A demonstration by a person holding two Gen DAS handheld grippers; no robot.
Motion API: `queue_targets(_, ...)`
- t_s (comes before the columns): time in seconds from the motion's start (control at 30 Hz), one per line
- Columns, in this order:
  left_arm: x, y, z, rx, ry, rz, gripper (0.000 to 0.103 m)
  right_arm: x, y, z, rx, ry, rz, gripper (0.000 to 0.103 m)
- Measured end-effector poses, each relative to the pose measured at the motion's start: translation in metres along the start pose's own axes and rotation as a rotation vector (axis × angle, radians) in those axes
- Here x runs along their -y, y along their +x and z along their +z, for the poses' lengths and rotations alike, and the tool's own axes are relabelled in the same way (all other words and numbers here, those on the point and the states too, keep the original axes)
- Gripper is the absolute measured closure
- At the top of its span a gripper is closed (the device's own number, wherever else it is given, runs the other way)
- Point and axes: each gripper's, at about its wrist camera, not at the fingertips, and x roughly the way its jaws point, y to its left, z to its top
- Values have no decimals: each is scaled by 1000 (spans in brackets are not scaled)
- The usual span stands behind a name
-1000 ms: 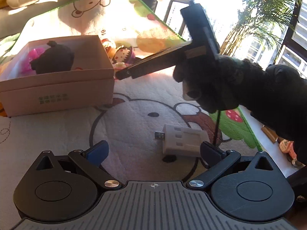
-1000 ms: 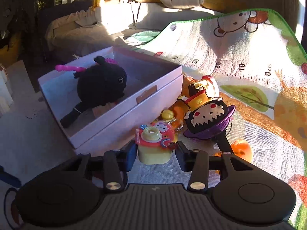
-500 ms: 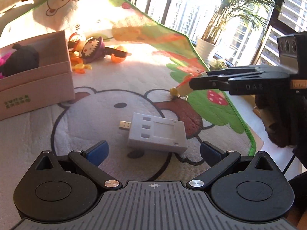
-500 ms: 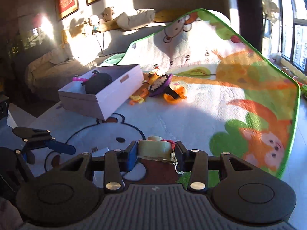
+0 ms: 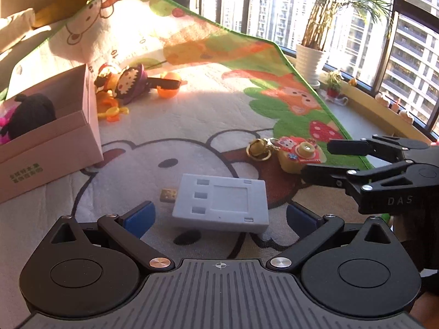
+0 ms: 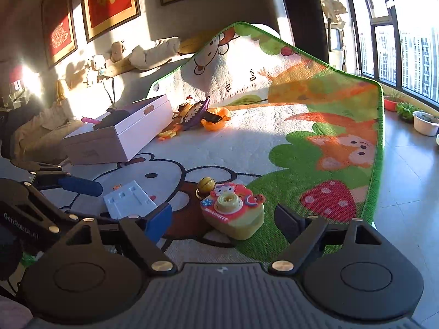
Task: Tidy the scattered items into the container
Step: 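Grasp the white card reader with the left gripper while the right gripper holds the yellow toy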
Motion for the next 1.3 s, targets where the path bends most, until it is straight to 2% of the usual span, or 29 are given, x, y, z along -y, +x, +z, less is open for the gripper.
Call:
queue_targets(0.17,-4,7,3,-10,-24,-19,0,13,3,-4,11,86,-15,15)
queue_targets(0.43,-1,10,2,-3,-2,12,0,15,1,-7,26,104,-10,8)
queue_targets(0.67,0,12,0,21,49,-8,0,15,0,-8,31,103,-3,6)
queue_targets(0.87,0,25,2,-16,62,23,0,16,-1,-9,39,107,14,6)
queue_targets(1.0,-1,26,4,-8,57,4,0,16,-2,-10,46,110,27,5)
queue_targets(1.2,11,27,3,-5,121,8,0,16,-2,-9,44,117,25,4)
queue_targets(1.23,11,26,4,-5,120,10,2,15,-1,-8,34,114,15,4)
queue_targets(1.27,10,25,4,-5,117,12,8,14,0,-6,17,106,5,4)
queue_targets(1.3,9,23,5,-7,114,13,8,11,2,-4,-3,88,-6,4)
